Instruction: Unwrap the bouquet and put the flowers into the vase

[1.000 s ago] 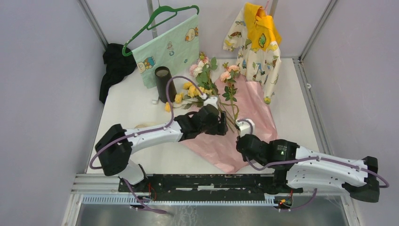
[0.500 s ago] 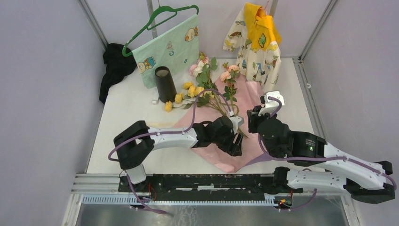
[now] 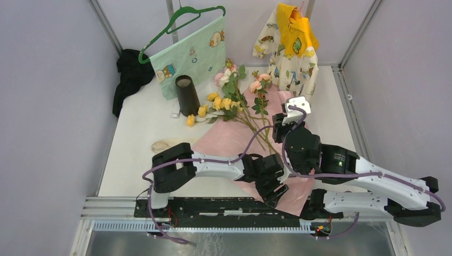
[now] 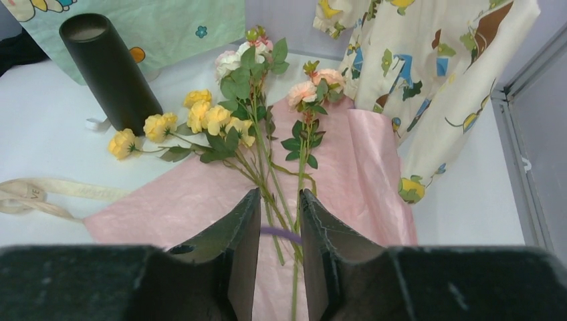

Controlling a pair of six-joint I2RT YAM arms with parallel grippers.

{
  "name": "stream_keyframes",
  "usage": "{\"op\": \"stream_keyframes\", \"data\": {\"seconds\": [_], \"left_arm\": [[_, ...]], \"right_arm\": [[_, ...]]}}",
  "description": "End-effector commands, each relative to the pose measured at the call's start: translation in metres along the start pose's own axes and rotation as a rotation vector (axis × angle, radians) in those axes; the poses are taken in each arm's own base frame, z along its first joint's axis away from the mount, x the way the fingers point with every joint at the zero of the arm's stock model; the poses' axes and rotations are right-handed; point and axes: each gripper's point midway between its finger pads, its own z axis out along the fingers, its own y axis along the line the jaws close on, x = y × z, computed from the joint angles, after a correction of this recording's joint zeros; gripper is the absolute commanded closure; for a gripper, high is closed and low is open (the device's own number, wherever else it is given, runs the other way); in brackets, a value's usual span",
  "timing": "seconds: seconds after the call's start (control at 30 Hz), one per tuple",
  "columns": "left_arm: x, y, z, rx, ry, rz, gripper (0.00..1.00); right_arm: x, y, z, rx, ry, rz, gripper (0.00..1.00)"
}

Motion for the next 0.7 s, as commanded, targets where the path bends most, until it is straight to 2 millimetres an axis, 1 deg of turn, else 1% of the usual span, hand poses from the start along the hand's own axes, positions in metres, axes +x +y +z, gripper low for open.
{"op": "stream_keyframes", "data": {"seconds": [0.0, 0.03, 0.1, 0.17, 0.2, 0.3, 0.37, 0.4, 0.43, 0.47, 0.5, 0.53, 0.57, 0.63, 0.67], "left_arm": [[0.005, -0.028, -0.033, 0.006, -0.018, 0.199, 0.29], [0.006, -0.025, -0.037, -0.015, -0.029, 0.201, 0.28], [0.002, -0.014, -0.047, -0.095, -0.079, 0.181, 0.28], [-0.007, 0.000, -0.064, -0.207, -0.151, 0.149, 0.29], [-0.015, 0.011, -0.076, -0.291, -0.203, 0.123, 0.29], [-0.043, 0.031, -0.136, -0.517, -0.404, 0.035, 0.28], [-0.058, 0.046, -0.187, -0.671, -0.554, -0.052, 0.27], [-0.062, 0.056, -0.217, -0.767, -0.636, -0.121, 0.25], [-0.064, 0.066, -0.247, -0.849, -0.713, -0.193, 0.23], [-0.060, 0.078, -0.277, -0.930, -0.780, -0.284, 0.23], [-0.056, 0.089, -0.307, -1.003, -0.854, -0.380, 0.21], [-0.050, 0.101, -0.336, -1.068, -0.916, -0.464, 0.20], [-0.045, 0.111, -0.360, -1.107, -0.968, -0.535, 0.20], [-0.037, 0.130, -0.402, -1.153, -1.070, -0.652, 0.19], [-0.034, 0.136, -0.418, -1.158, -1.113, -0.688, 0.19]], "right_arm": [[-0.039, 0.001, 0.001, 0.023, -0.084, 0.037, 0.65], [-0.041, 0.003, 0.003, 0.024, -0.085, 0.029, 0.64], [-0.045, 0.008, 0.005, 0.021, -0.092, 0.019, 0.63], [-0.052, 0.010, 0.008, 0.021, -0.103, 0.017, 0.62], [-0.057, 0.011, 0.009, 0.023, -0.111, 0.017, 0.62], [-0.074, 0.008, 0.014, 0.037, -0.138, 0.019, 0.60], [-0.084, 0.005, 0.025, 0.053, -0.146, 0.014, 0.60], [-0.088, 0.006, 0.032, 0.049, -0.146, 0.009, 0.59], [-0.090, 0.003, 0.043, 0.057, -0.141, 0.003, 0.59], [-0.090, 0.007, 0.057, 0.032, -0.128, -0.004, 0.59], [-0.090, 0.006, 0.072, 0.022, -0.112, 0.000, 0.59], [-0.082, 0.012, 0.088, -0.011, -0.081, -0.017, 0.59], [-0.078, 0.014, 0.103, -0.022, -0.057, -0.029, 0.60], [-0.057, 0.028, 0.137, -0.055, 0.019, -0.079, 0.61], [-0.047, 0.037, 0.152, -0.077, 0.055, -0.108, 0.62]]}}
